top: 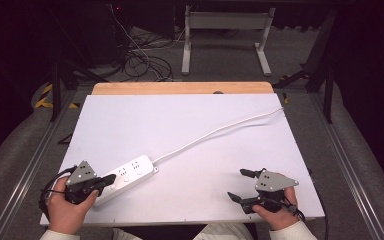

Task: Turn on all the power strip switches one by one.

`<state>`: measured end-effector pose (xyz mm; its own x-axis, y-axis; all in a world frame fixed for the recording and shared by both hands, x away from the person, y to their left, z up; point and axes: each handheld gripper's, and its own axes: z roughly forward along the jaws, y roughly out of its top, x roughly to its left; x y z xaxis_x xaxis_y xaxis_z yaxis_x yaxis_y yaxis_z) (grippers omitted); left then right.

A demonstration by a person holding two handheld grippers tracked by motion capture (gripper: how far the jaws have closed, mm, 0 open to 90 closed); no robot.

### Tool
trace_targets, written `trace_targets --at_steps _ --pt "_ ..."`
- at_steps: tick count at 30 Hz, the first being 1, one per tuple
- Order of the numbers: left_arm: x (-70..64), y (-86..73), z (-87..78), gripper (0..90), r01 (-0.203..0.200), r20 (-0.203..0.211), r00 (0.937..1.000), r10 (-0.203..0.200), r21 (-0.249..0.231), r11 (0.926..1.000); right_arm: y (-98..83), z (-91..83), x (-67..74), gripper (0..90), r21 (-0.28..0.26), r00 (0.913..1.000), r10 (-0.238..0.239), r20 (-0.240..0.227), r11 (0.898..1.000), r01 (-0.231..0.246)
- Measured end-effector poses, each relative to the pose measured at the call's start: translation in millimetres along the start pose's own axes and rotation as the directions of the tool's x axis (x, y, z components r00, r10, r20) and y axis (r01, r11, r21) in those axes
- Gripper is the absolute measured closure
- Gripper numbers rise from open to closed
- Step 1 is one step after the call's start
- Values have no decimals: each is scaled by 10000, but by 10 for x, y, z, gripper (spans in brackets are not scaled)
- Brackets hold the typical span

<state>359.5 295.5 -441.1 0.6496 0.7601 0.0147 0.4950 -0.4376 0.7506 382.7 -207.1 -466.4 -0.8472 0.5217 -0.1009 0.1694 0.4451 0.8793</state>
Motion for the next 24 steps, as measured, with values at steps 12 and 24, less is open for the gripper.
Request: trace_targets --at_steps 12,24 --pt "-67 105 188 900 -261 180 9995 256 253 9993 1 -6 -1 190 -36 10000 -6 20 10000 6" --pt "-62 123 327 900 -136 196 9997 128 413 9991 -3 -9 -6 189 4 10000 22 23 10000 -22"
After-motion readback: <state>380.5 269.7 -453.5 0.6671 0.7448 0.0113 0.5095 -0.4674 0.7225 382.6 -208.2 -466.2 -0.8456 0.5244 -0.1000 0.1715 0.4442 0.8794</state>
